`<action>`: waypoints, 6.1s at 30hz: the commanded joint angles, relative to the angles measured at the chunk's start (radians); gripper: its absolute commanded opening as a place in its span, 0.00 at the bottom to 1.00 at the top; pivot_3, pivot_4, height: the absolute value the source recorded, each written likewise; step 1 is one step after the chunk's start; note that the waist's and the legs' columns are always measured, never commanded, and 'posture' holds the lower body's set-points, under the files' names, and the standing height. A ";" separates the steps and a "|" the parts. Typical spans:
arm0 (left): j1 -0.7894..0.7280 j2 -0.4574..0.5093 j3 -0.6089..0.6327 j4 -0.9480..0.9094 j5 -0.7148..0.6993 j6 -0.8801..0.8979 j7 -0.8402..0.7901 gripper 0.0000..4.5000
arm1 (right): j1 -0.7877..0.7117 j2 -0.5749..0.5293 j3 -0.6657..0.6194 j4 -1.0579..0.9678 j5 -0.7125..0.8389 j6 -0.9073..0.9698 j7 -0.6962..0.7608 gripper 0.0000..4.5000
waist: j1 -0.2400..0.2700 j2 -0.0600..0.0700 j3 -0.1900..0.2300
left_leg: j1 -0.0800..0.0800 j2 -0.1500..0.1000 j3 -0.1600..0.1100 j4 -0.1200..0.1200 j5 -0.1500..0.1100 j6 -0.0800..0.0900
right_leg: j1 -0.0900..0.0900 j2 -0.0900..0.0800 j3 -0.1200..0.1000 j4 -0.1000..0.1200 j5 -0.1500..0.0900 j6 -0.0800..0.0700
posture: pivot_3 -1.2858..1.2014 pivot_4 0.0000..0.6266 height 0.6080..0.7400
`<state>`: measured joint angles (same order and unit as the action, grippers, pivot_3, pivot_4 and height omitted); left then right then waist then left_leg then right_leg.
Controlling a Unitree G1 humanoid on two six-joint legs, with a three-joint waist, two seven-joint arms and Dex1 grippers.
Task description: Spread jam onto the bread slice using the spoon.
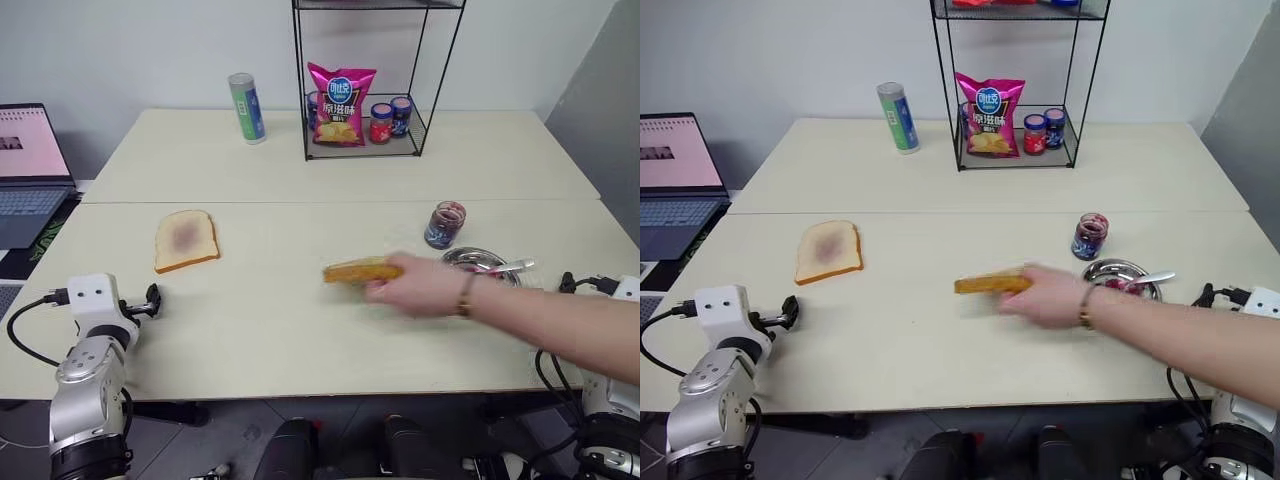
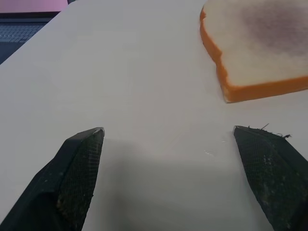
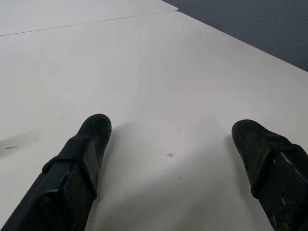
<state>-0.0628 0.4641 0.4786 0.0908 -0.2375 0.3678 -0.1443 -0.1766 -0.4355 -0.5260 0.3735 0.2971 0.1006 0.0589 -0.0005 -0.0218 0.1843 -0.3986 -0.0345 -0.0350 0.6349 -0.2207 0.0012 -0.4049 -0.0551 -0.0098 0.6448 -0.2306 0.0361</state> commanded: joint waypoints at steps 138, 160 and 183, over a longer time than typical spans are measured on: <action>-0.539 -0.081 -0.758 -0.277 -0.074 0.069 -0.814 0.99 | 0.037 -0.017 -0.258 -0.595 0.661 0.757 0.143 1.00 | 0.014 -0.002 0.001 | -0.004 0.007 0.007 0.000 0.000 -0.001 | -0.004 0.004 0.000 -0.001 0.001 -0.004 | 0.52 0.24 1.00; -0.497 -0.059 -0.781 -0.300 -0.028 0.069 -0.781 0.99 | -0.159 -0.061 -0.139 -0.053 0.657 0.736 0.289 1.00 | -0.006 -0.001 0.001 | -0.001 0.011 0.011 0.000 -0.001 0.000 | -0.004 0.016 0.004 0.000 0.002 -0.003 | 0.52 0.24 1.00; -0.475 -0.002 -0.759 -0.349 -0.037 0.111 -0.773 1.00 | -0.249 -0.059 -0.117 0.097 0.604 0.688 0.365 0.84 | -0.005 -0.001 0.001 | -0.001 0.011 0.010 0.001 -0.001 0.000 | -0.003 0.016 0.004 0.000 0.002 -0.003 | 0.52 0.24 1.00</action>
<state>-0.5300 0.4619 -0.3073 -0.2278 -0.2639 0.4829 -0.9180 -0.4122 -0.4826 -0.6277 0.4602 0.9028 0.7964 0.4136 -0.0051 -0.0224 0.1853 -0.4001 -0.0238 -0.0247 0.6356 -0.2213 0.0009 -0.4084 -0.0387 -0.0060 0.6444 -0.2285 0.0336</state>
